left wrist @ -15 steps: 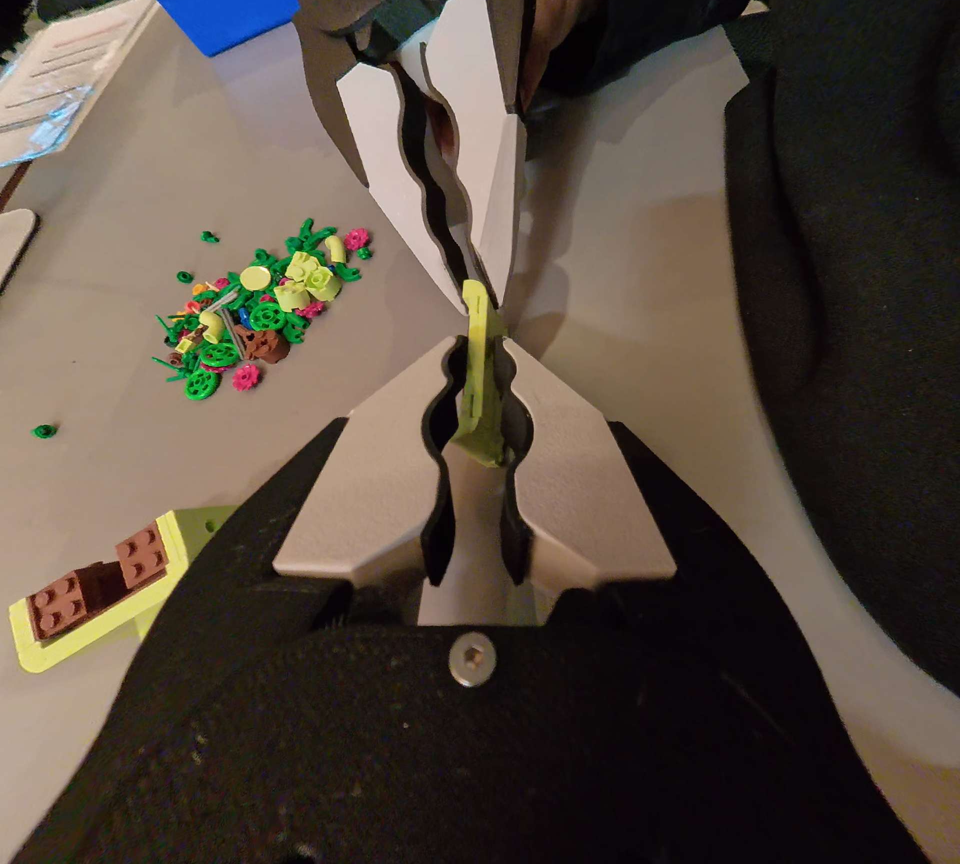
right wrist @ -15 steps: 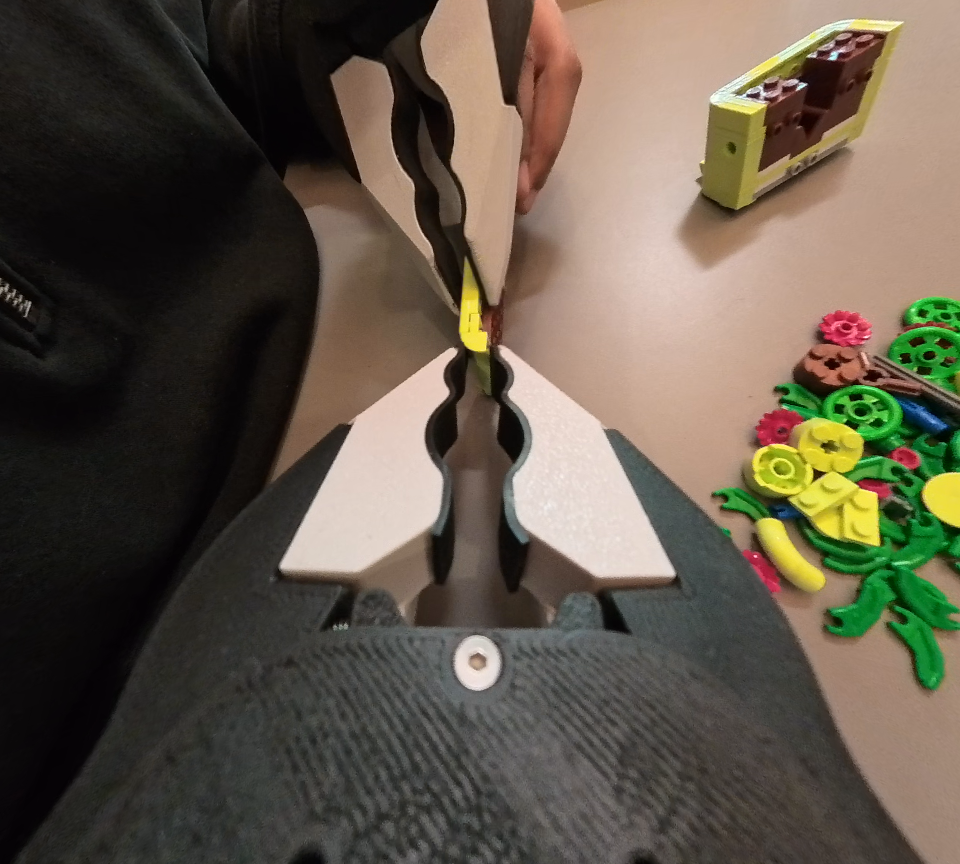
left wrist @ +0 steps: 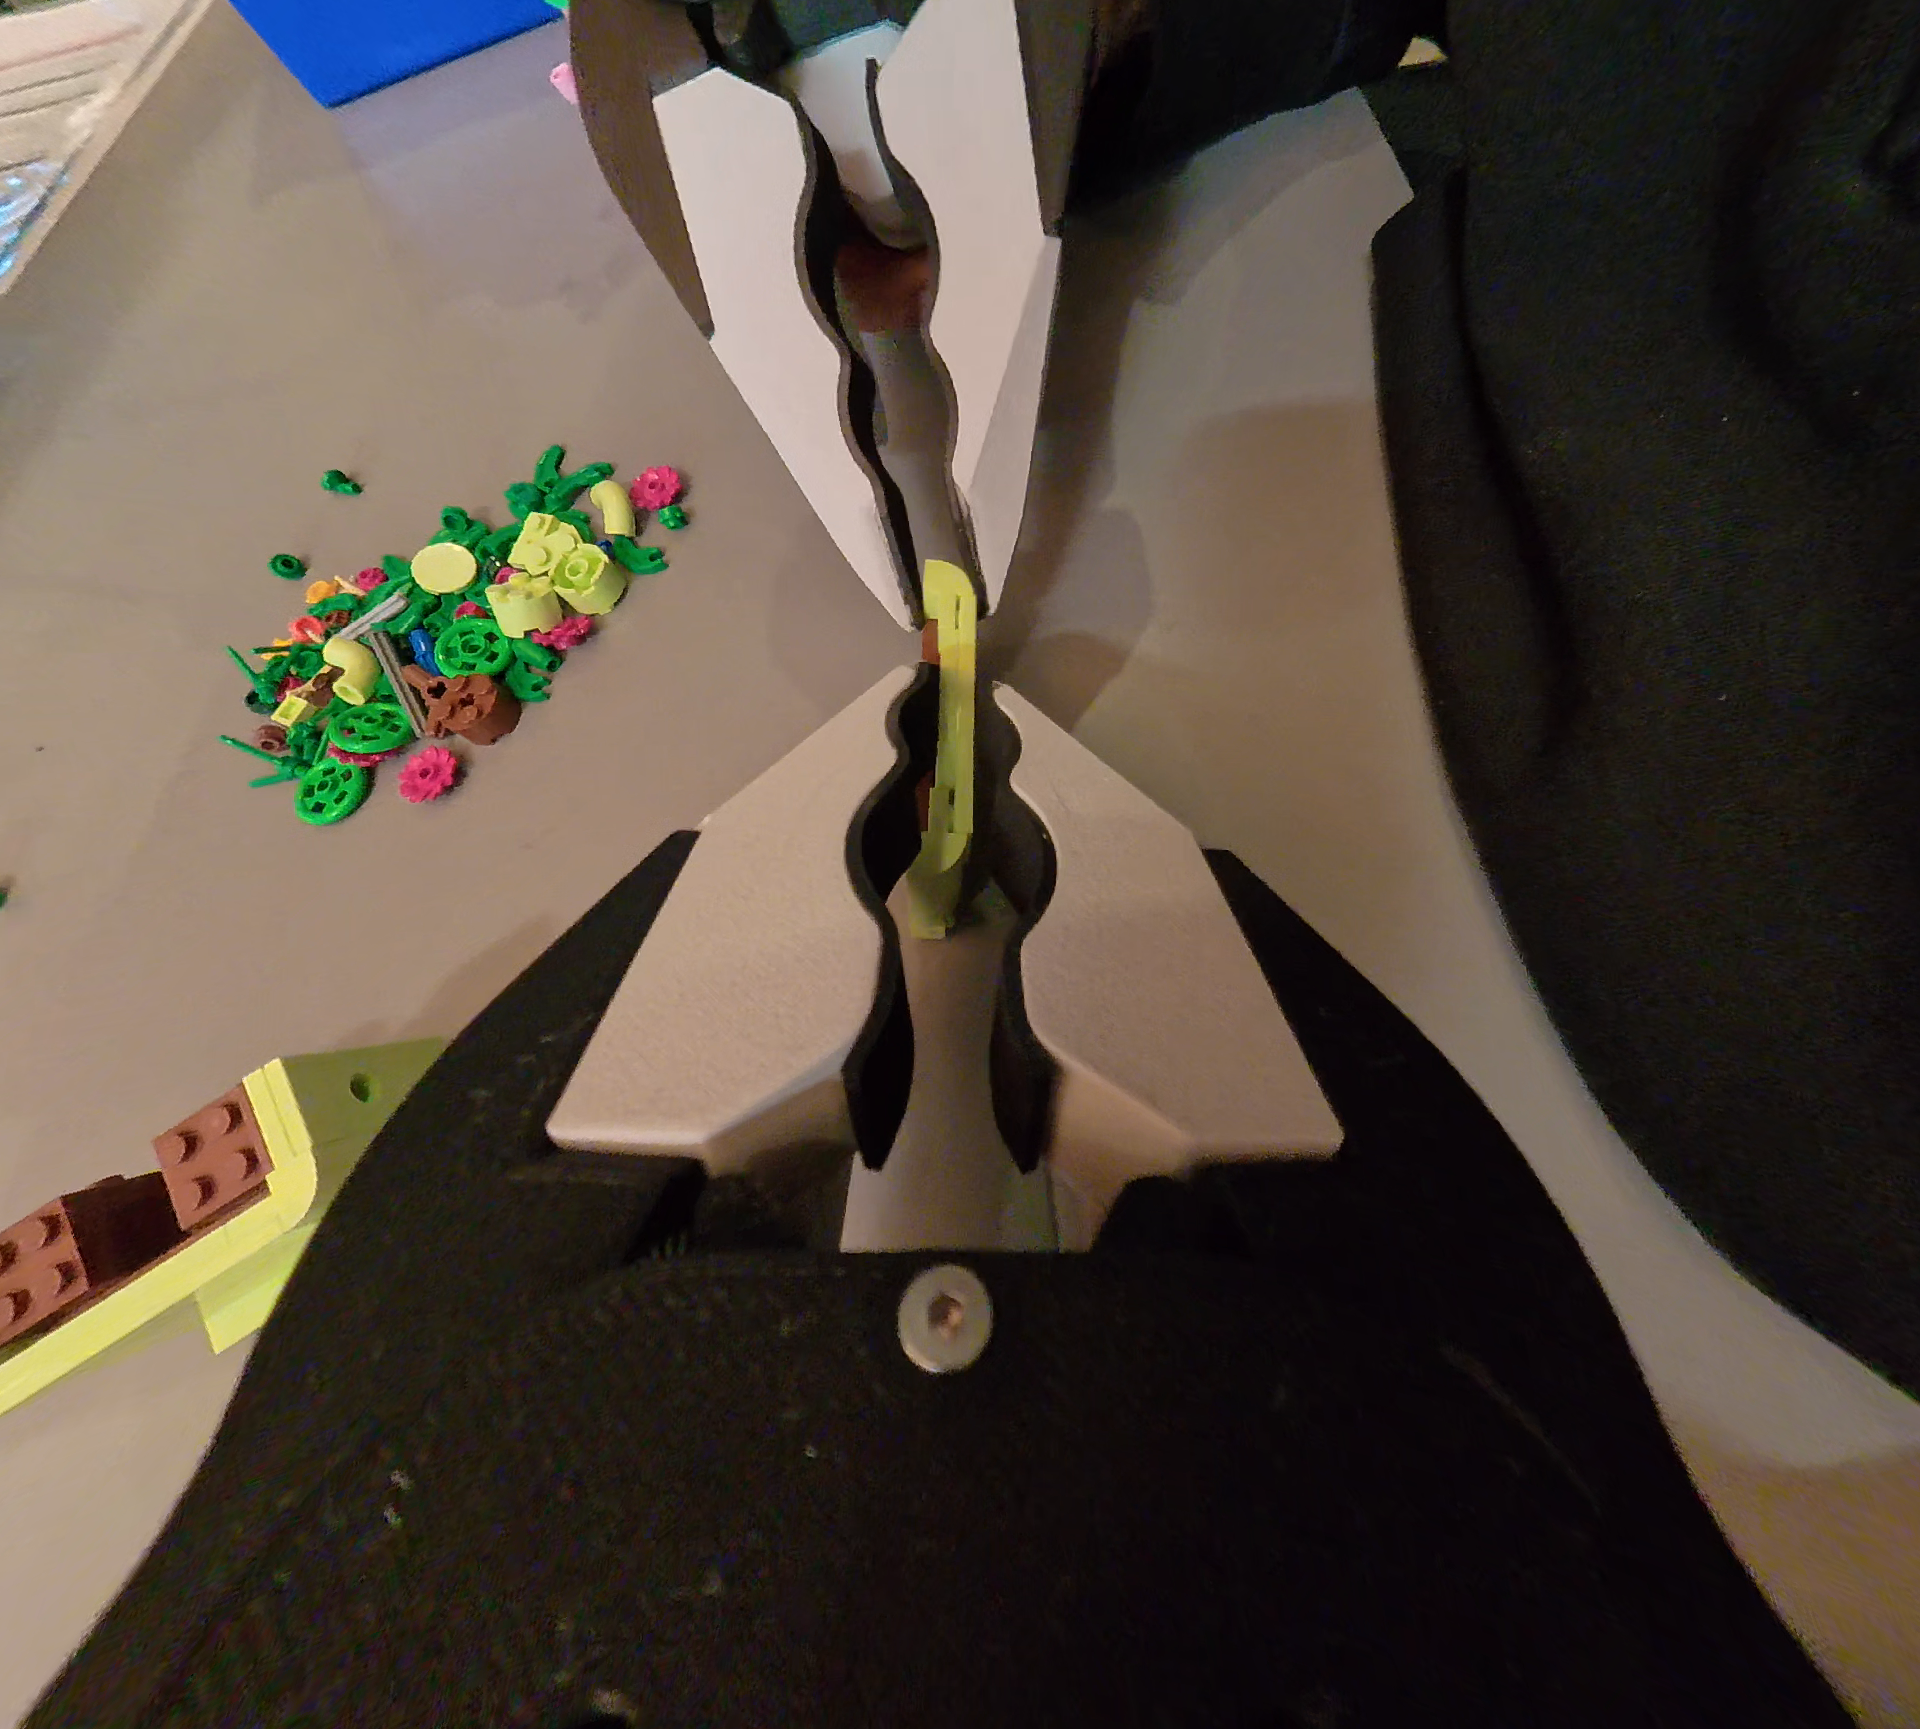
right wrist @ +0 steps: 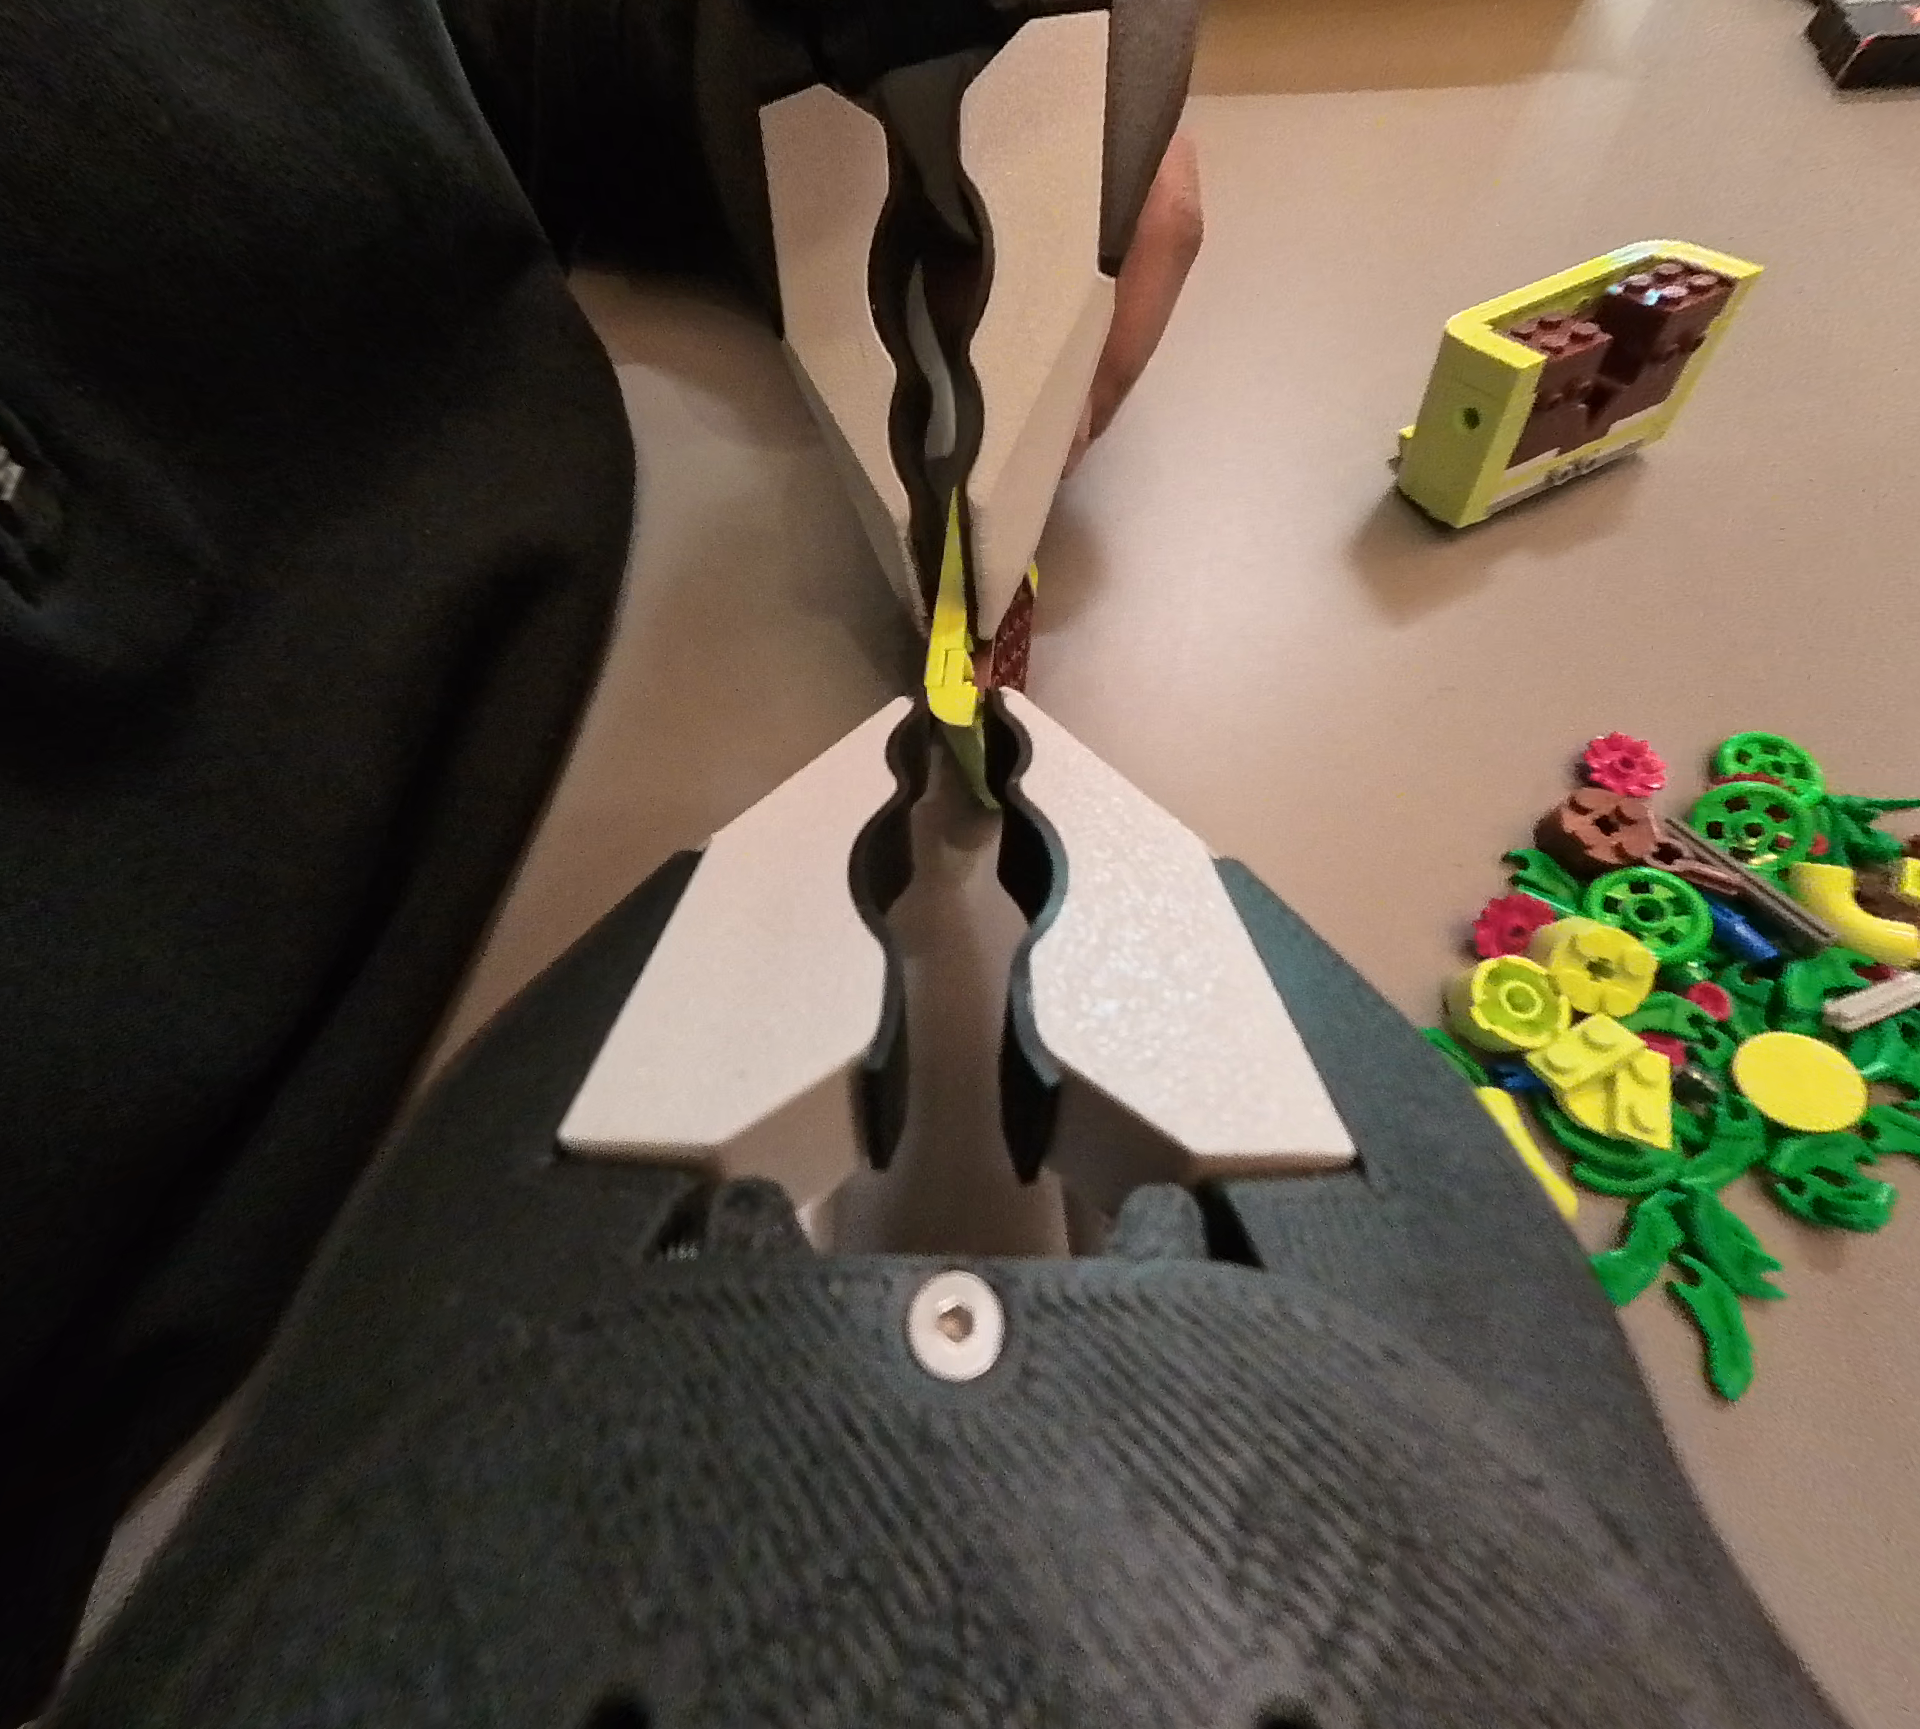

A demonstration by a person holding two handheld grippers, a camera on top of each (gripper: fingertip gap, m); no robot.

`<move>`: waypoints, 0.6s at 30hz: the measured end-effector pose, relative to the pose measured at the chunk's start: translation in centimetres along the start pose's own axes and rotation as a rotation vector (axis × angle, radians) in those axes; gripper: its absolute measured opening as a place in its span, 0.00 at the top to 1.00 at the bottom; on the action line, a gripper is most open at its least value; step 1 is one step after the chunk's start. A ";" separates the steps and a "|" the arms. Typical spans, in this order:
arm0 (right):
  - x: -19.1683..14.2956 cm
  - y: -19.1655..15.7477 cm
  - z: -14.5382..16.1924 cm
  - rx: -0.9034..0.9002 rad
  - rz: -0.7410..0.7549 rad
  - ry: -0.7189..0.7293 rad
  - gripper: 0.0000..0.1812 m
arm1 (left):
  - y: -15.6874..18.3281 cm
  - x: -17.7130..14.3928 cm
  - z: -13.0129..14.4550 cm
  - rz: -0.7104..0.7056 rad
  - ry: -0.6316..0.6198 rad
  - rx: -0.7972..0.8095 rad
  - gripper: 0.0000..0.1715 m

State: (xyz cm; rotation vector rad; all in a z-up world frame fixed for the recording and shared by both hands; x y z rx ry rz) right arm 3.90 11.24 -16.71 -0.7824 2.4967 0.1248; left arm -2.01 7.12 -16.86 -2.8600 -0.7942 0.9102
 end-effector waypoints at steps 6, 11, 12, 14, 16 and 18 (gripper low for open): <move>0.0 0.3 0.0 0.114 -0.066 0.004 0.95 | 0.3 -0.1 0.1 -0.018 0.002 0.058 0.98; 0.0 0.6 0.0 0.223 -0.107 0.013 0.95 | 0.3 -0.1 0.1 -0.018 0.002 0.060 0.97; 0.0 0.7 0.0 0.238 -0.112 0.015 0.95 | 0.2 -0.1 0.1 -0.018 0.002 0.060 0.97; 0.0 0.8 0.0 0.274 -0.122 0.019 0.95 | 0.2 -0.1 0.1 -0.022 0.001 0.061 0.97; 0.1 0.9 0.1 0.312 -0.137 0.024 0.95 | 0.2 -0.1 0.1 -0.021 0.001 0.060 0.97; 0.1 0.9 0.1 0.350 -0.150 0.029 0.96 | 0.2 -0.2 0.2 -0.019 0.001 0.061 0.97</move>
Point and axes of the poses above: each gripper's, where its closed fingertips meet, x out along the fingers, z out of its underside, y = z × x across the jaws, the point moved 4 cm from there along -x, back along the fingers, and after that the axes turned 1 degree about -z, right-handed, at the moved point
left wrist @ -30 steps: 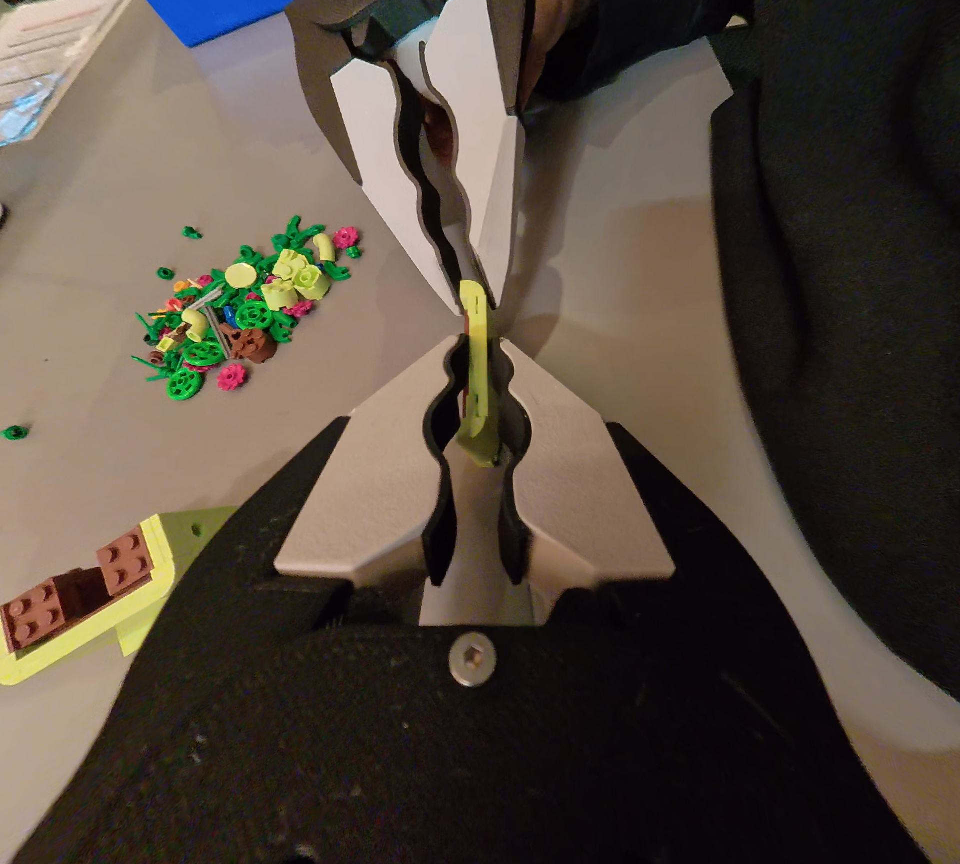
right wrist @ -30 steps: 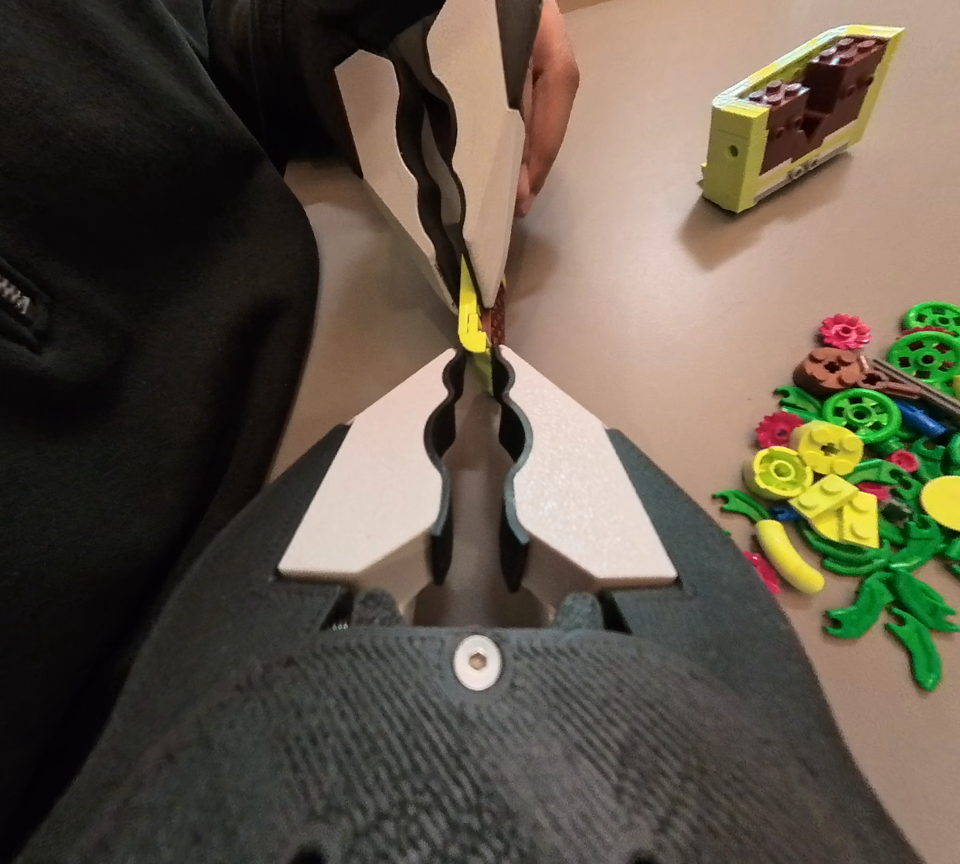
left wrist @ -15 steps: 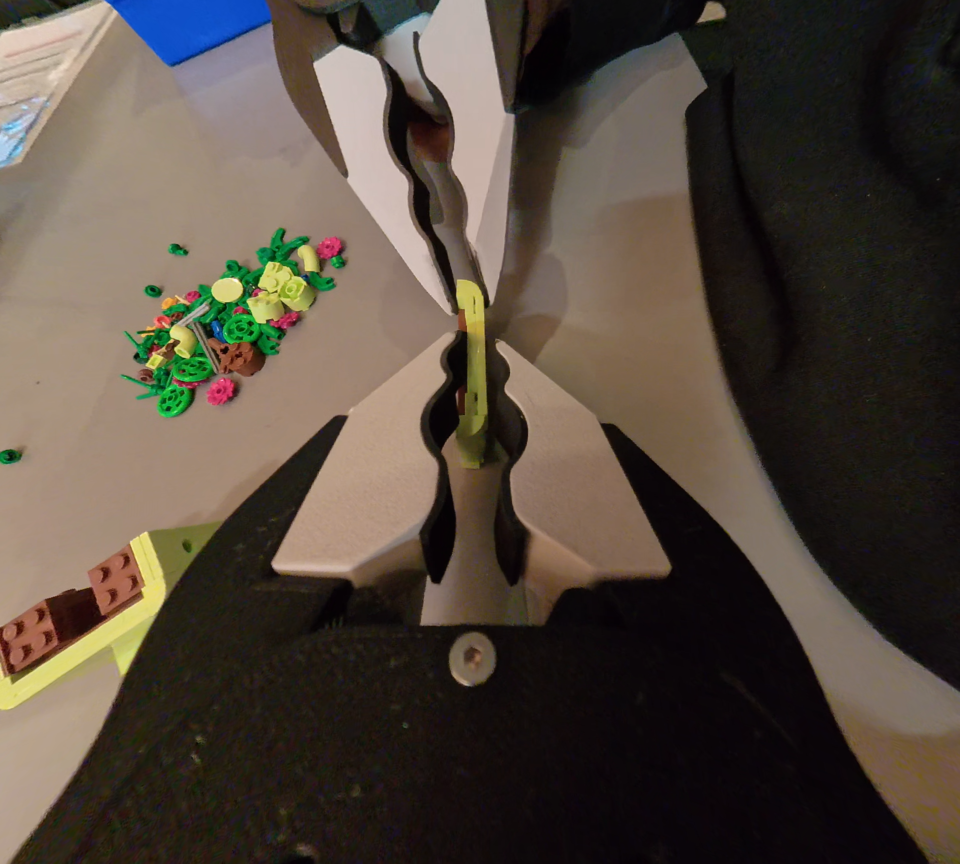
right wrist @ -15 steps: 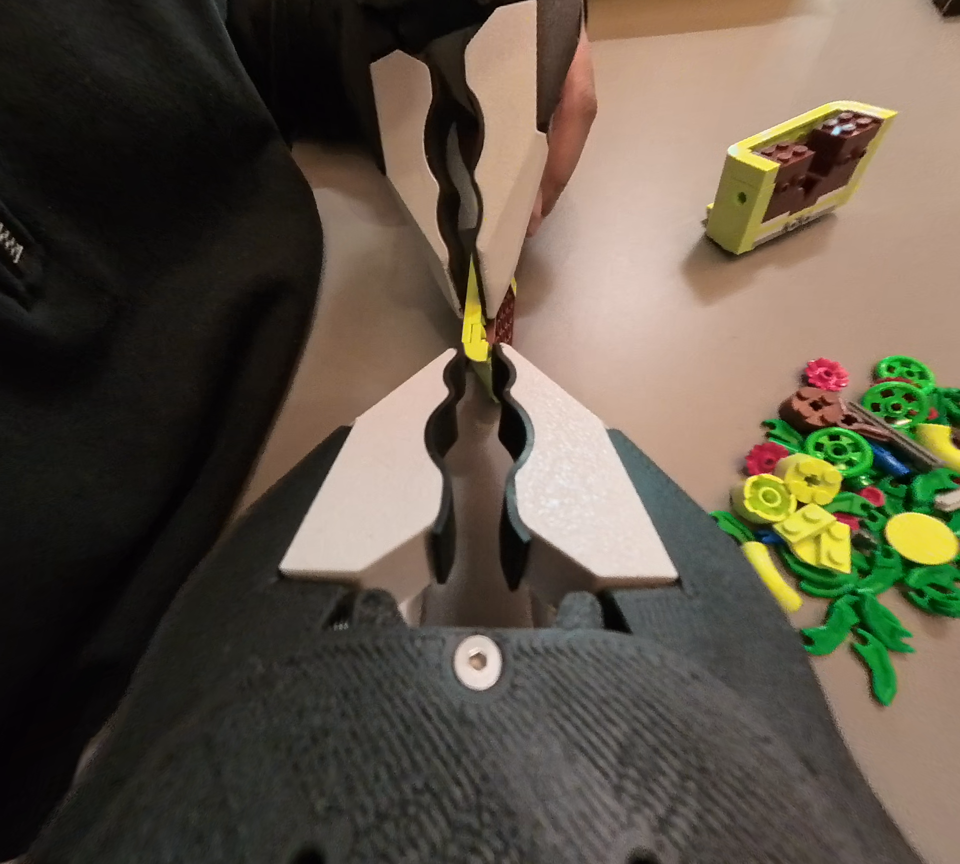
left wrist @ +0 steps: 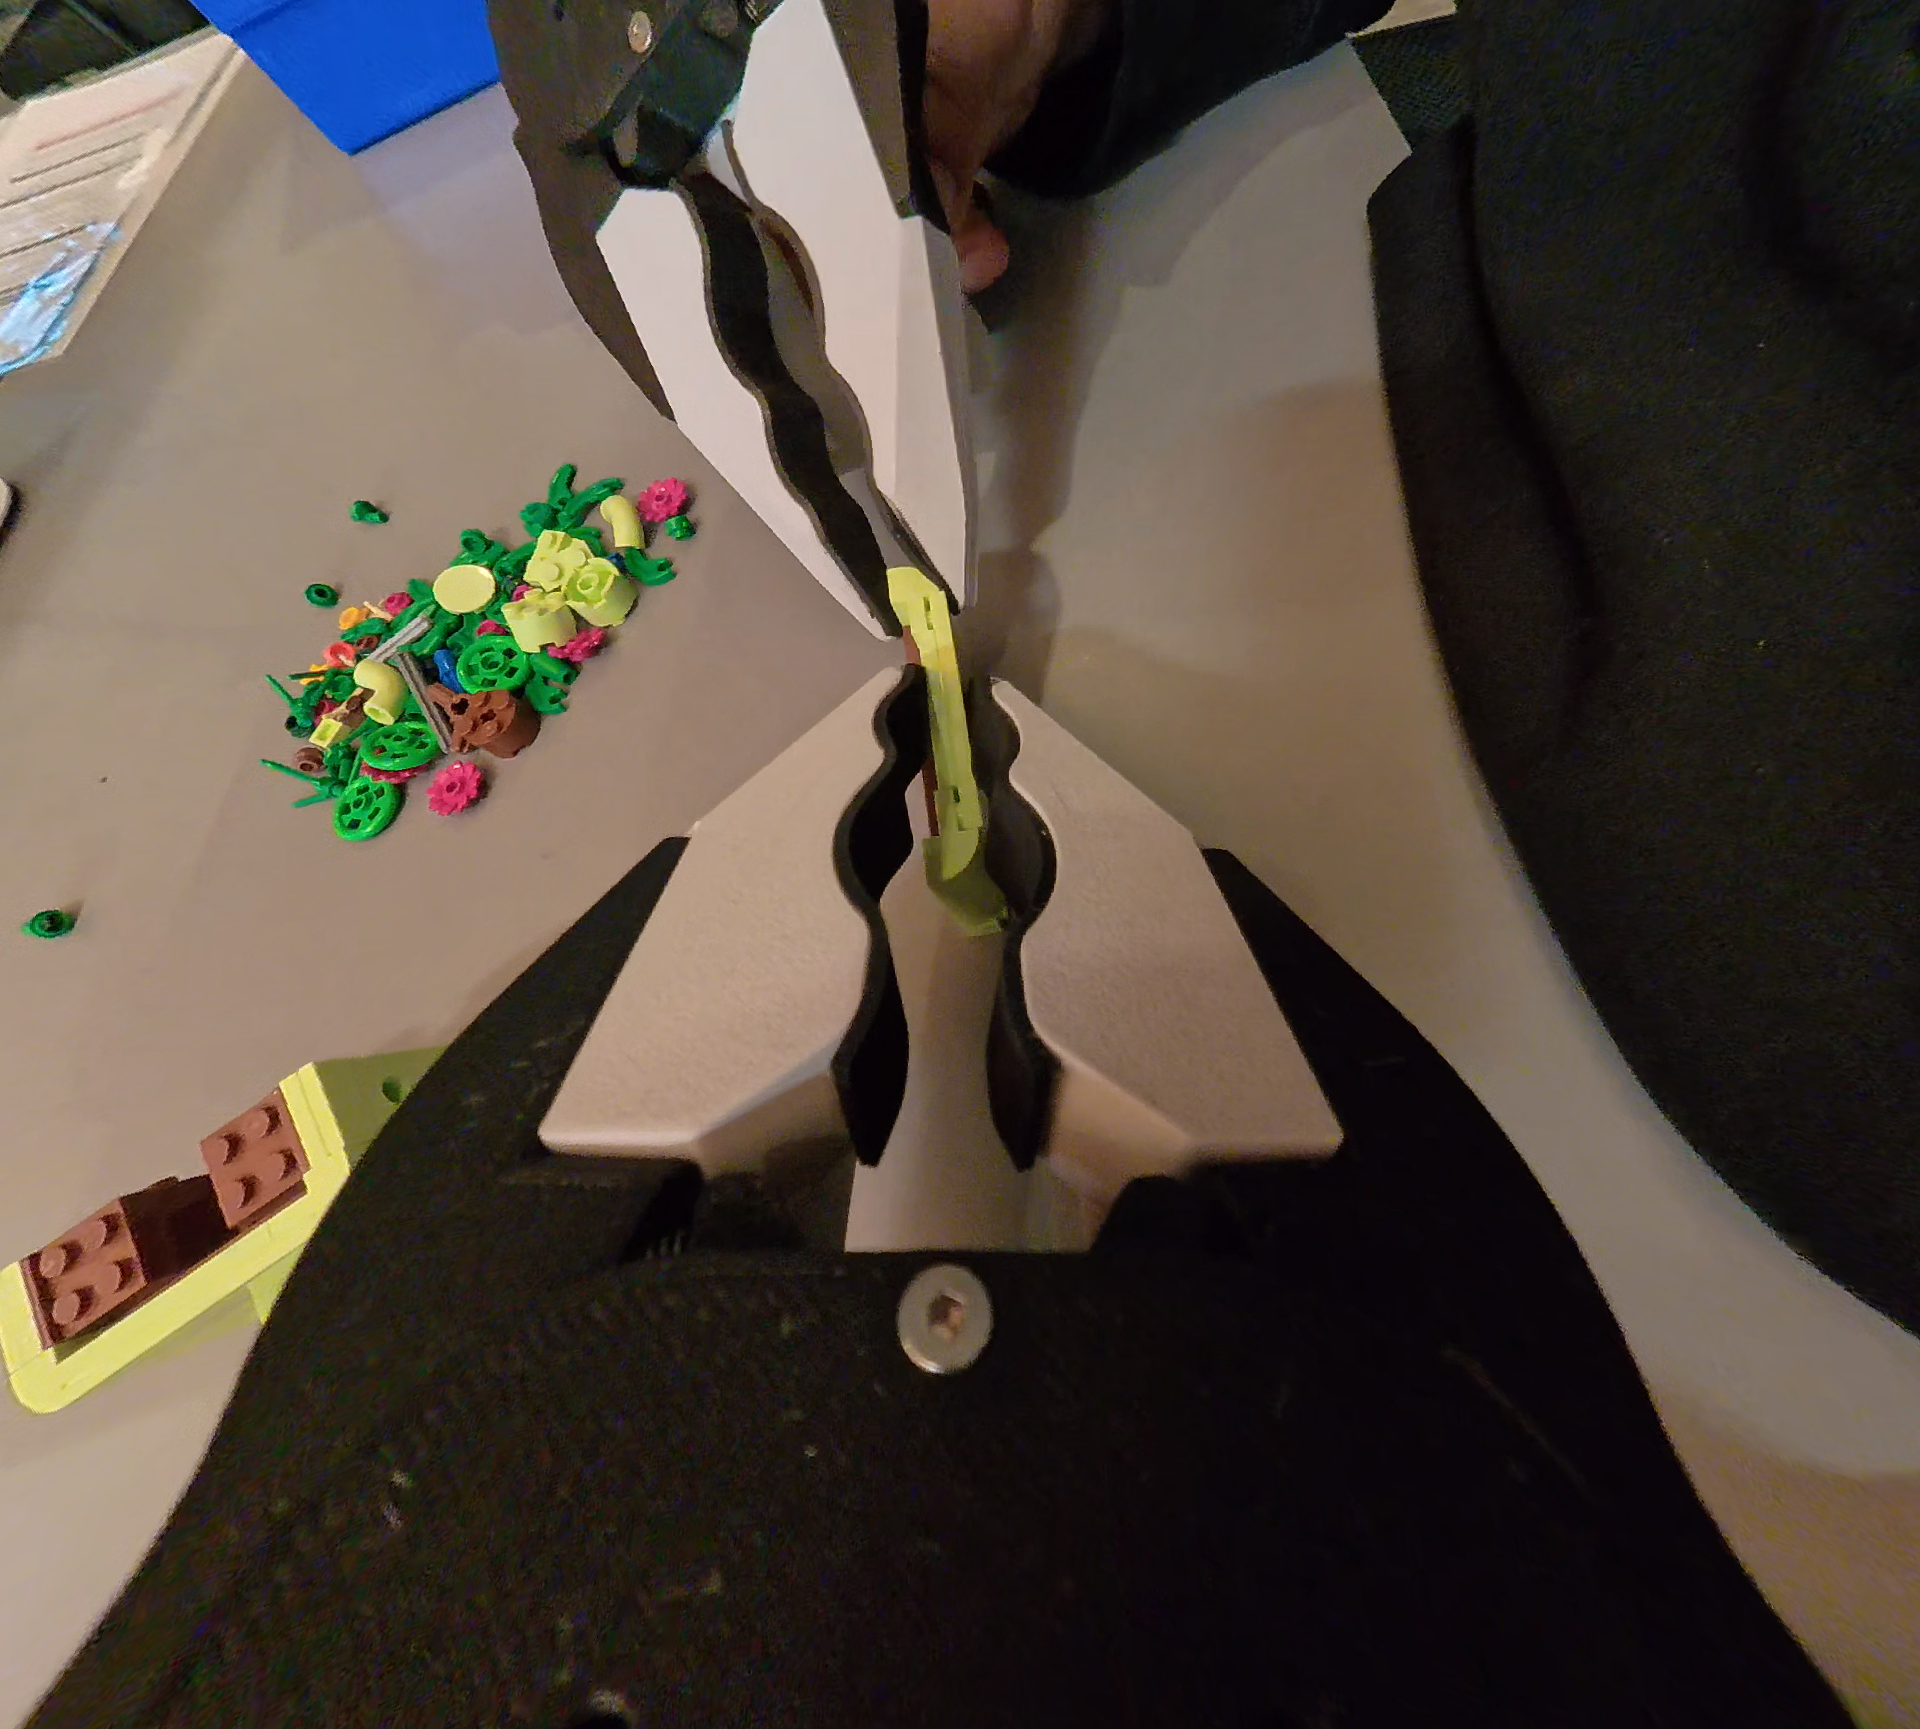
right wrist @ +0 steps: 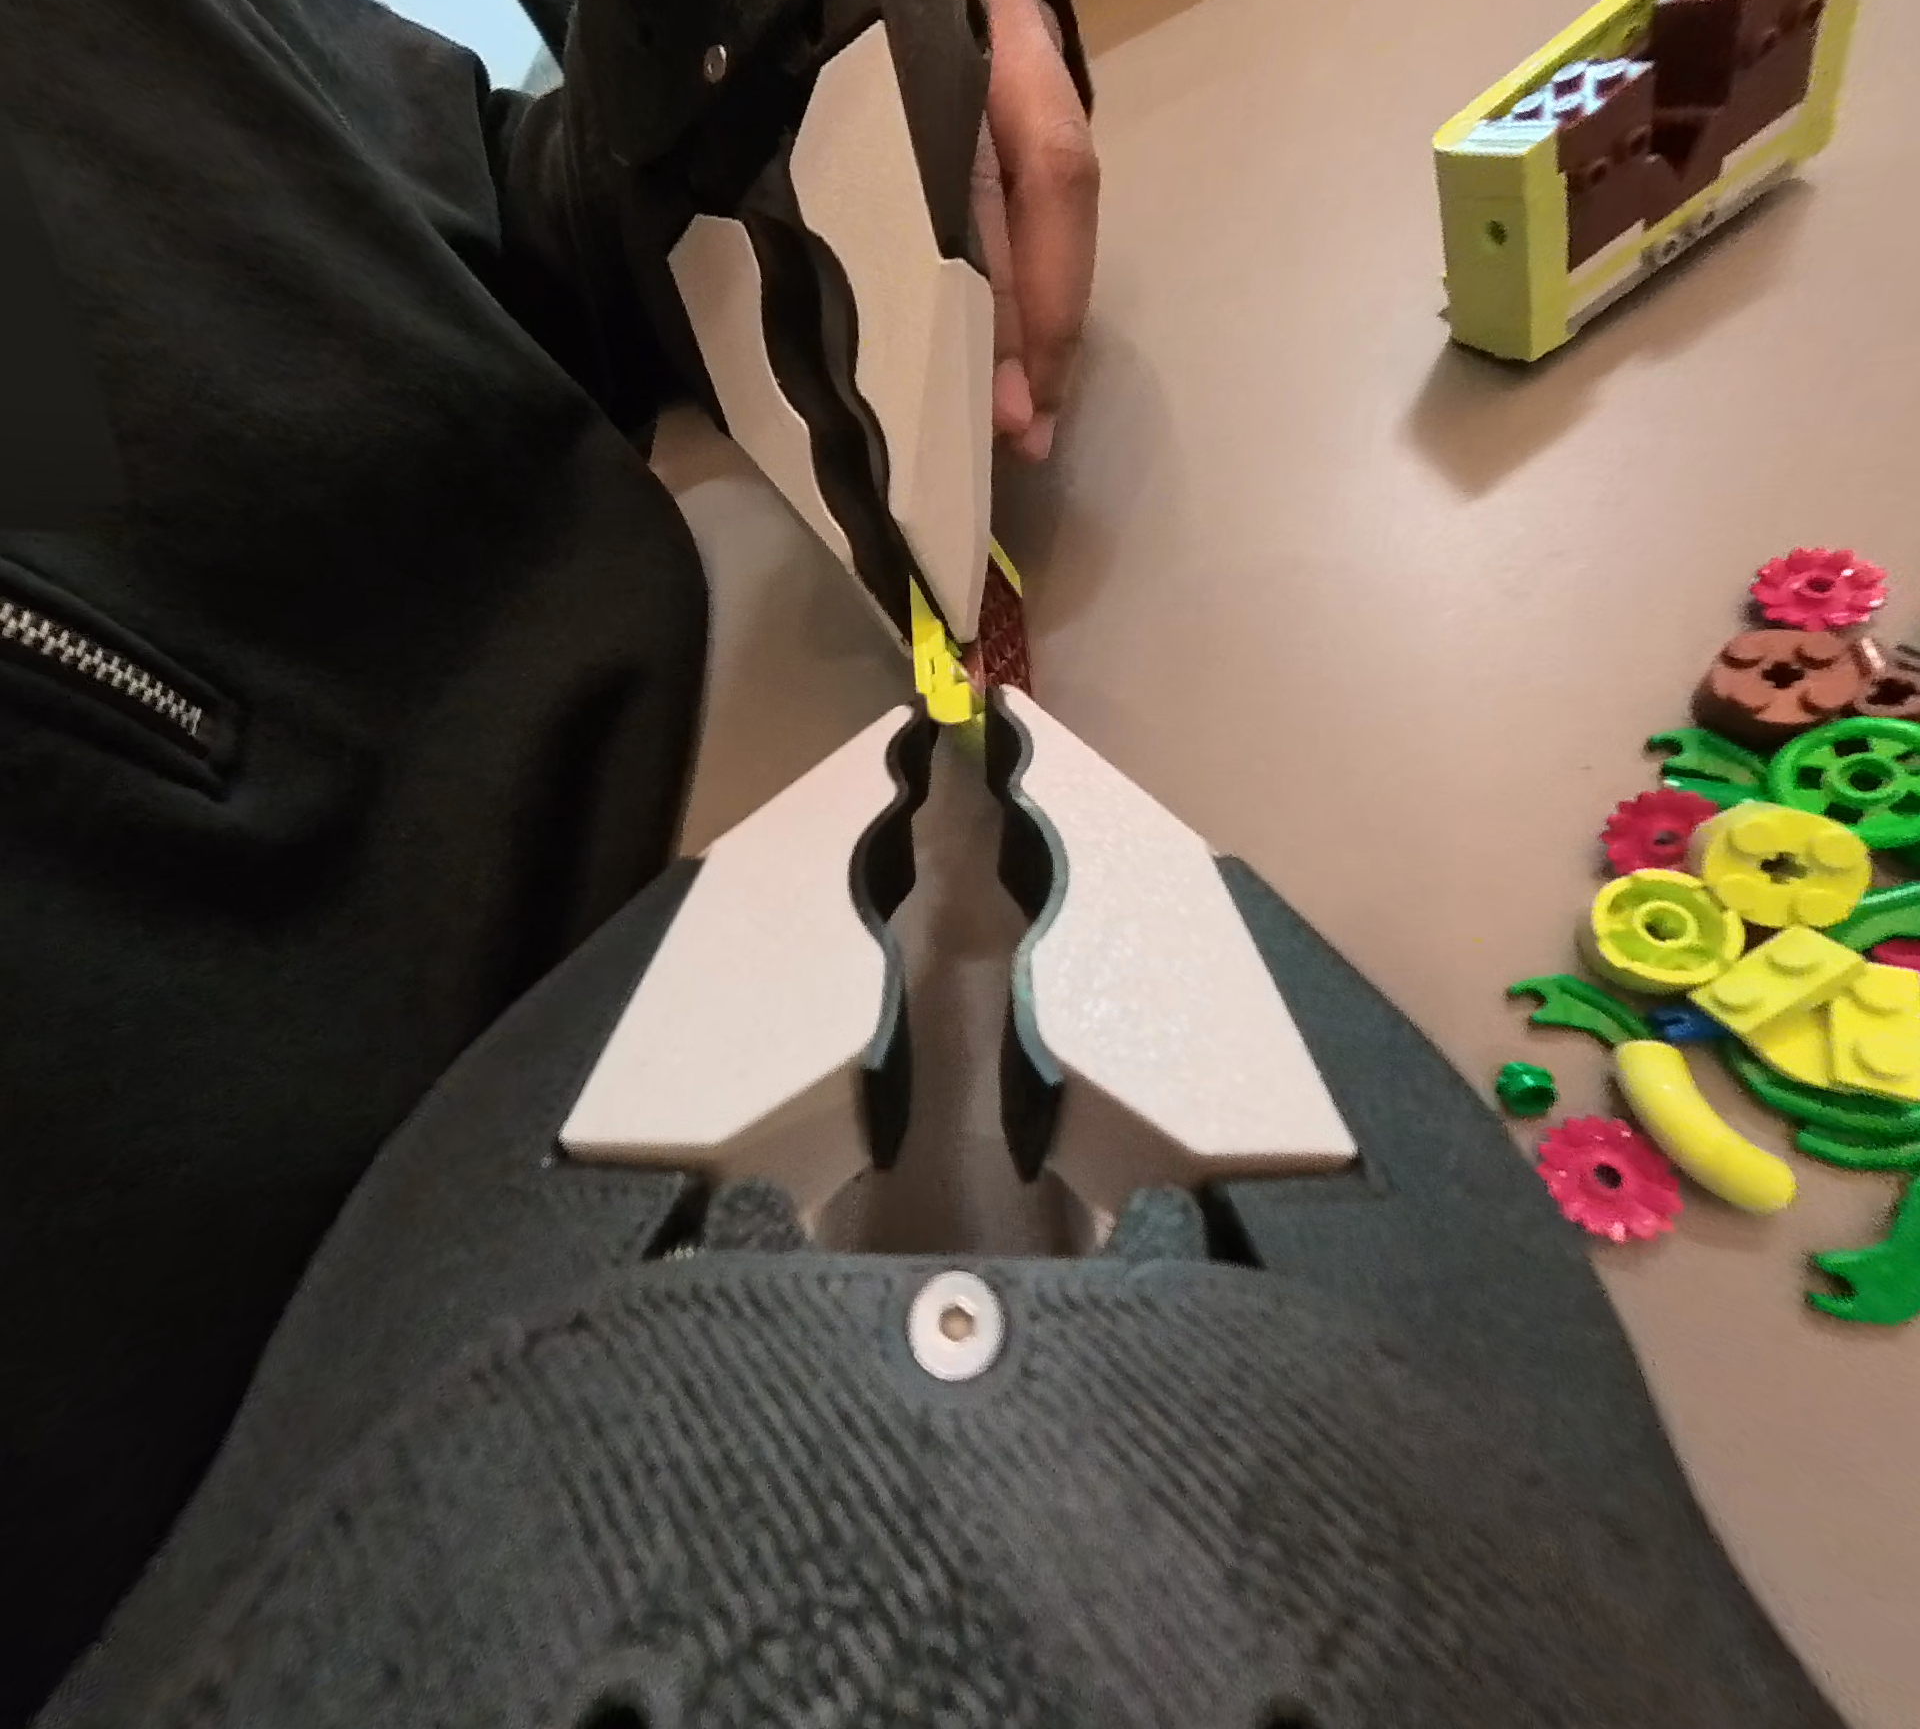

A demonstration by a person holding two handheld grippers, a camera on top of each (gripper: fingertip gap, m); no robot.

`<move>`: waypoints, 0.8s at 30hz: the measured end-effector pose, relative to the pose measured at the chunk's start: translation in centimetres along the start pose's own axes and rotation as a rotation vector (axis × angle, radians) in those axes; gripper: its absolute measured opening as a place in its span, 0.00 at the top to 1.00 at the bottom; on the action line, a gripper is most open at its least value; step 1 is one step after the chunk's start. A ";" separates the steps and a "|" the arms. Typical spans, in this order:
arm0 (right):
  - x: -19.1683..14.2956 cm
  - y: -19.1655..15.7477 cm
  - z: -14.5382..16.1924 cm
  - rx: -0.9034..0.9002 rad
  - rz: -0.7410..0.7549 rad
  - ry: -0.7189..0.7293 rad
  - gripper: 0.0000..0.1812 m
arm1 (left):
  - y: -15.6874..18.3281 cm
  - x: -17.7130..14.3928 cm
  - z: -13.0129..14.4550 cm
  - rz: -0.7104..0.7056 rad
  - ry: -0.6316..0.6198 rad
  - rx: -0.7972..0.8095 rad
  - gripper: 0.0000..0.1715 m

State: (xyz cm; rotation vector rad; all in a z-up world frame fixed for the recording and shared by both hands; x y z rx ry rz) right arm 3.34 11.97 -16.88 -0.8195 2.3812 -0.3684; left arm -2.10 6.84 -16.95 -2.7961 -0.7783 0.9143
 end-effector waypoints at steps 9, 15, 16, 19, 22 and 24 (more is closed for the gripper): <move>-0.1 -0.7 -0.2 -0.042 -0.008 0.026 0.94 | 0.3 0.0 -0.1 -0.007 0.002 0.025 0.98; -2.3 -0.3 -1.3 -0.040 0.032 0.189 0.83 | 0.8 0.1 -0.2 -0.014 0.017 0.103 0.98; -2.4 -0.1 -1.3 -0.024 0.032 0.189 0.83 | 0.8 0.1 -0.2 -0.023 0.016 0.109 0.98; -2.1 -0.1 -1.1 -0.017 0.029 0.163 0.83 | 0.9 0.0 0.0 -0.020 -0.005 0.075 0.88; -1.2 -0.2 -0.5 -0.053 0.054 0.085 0.84 | 1.2 -0.2 0.0 0.038 -0.009 -0.016 0.79; -0.5 -0.5 -0.1 -0.091 0.062 0.030 0.86 | 1.3 -0.6 -0.1 0.073 0.011 -0.049 0.82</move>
Point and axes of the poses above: each gripper's, where its closed fingertips meet, x out along the fingers, z out of its underside, y = z × x across the jaws, the point moved 4 cm from there along -x, back along the fingers, and after that the axes turned 1 degree about -z, right-handed, at the moved point
